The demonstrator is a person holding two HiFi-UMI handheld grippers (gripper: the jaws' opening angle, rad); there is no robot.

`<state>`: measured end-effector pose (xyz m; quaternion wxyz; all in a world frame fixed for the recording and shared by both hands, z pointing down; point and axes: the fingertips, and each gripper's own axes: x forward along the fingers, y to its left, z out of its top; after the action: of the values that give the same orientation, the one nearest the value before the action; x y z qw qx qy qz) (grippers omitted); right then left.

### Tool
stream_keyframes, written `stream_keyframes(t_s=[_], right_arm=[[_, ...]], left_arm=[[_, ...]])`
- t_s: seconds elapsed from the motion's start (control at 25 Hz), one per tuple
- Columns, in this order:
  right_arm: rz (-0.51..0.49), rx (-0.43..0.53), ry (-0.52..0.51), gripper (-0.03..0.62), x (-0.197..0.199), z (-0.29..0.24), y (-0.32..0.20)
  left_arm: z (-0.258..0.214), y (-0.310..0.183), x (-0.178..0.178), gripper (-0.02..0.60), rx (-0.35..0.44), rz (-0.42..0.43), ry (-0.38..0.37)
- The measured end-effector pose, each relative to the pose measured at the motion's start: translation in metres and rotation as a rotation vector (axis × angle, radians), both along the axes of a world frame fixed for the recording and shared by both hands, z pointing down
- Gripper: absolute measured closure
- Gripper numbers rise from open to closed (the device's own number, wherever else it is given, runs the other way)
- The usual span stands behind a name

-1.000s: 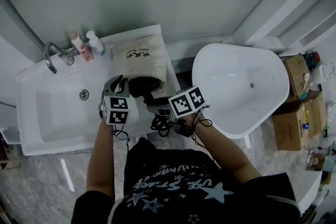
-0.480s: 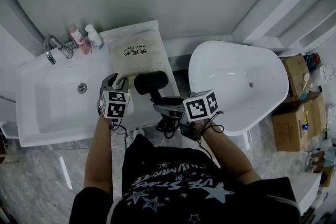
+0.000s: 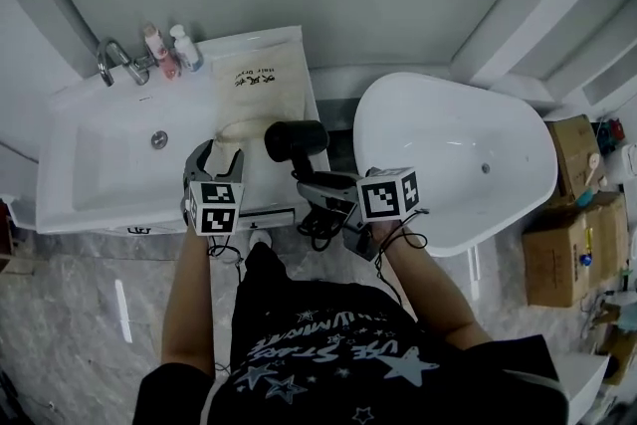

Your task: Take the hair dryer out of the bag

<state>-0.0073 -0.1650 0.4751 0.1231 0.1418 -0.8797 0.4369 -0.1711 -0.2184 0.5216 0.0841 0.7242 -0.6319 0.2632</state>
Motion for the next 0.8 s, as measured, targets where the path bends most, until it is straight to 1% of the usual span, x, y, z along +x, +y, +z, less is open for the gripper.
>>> stream_keyframes(t_s=[0.12,0.2,0.32,0.4,0.52,0.6,0.72,0.8], right_arm=[[-0.018,0.022,-0.028,0.416,0.006,-0.006,0.007],[-0.046,0.031,-0.045,0.416,0.010,-0.009,0.012],[-0.075,0.026,-0.063,0.416,0.003,-0.007,0.008],[-0.083,0.024,-0.091,0.414,0.008,-0.010,0.017],[-0.106,0.066,-0.141,0.414,0.047,-0.028,0.065],[-0.130,0.101,-0.154,0.414,0.066,-0.038,0.092],[-0.169,0.110,-0.152,0.414,0.067,-0.039,0.107],[-0.177,0.101,-0.152,0.414,0.061,-0.037,0.111]], left_arm=[[-0.012,0.032,0.008,0.330,0.031,-0.050,0.014],[-0.027,0.052,0.015,0.331,0.072,-0.088,0.036],[-0.036,0.069,0.015,0.334,0.106,-0.144,0.069],[-0.044,0.093,0.025,0.362,0.135,-0.177,0.069],[-0.069,0.162,0.071,0.394,0.218,-0.230,0.051],[-0.084,0.204,0.093,0.436,0.271,-0.276,0.042],[-0.091,0.238,0.097,0.494,0.299,-0.346,0.050],[-0.092,0.251,0.094,0.522,0.300,-0.363,0.049]])
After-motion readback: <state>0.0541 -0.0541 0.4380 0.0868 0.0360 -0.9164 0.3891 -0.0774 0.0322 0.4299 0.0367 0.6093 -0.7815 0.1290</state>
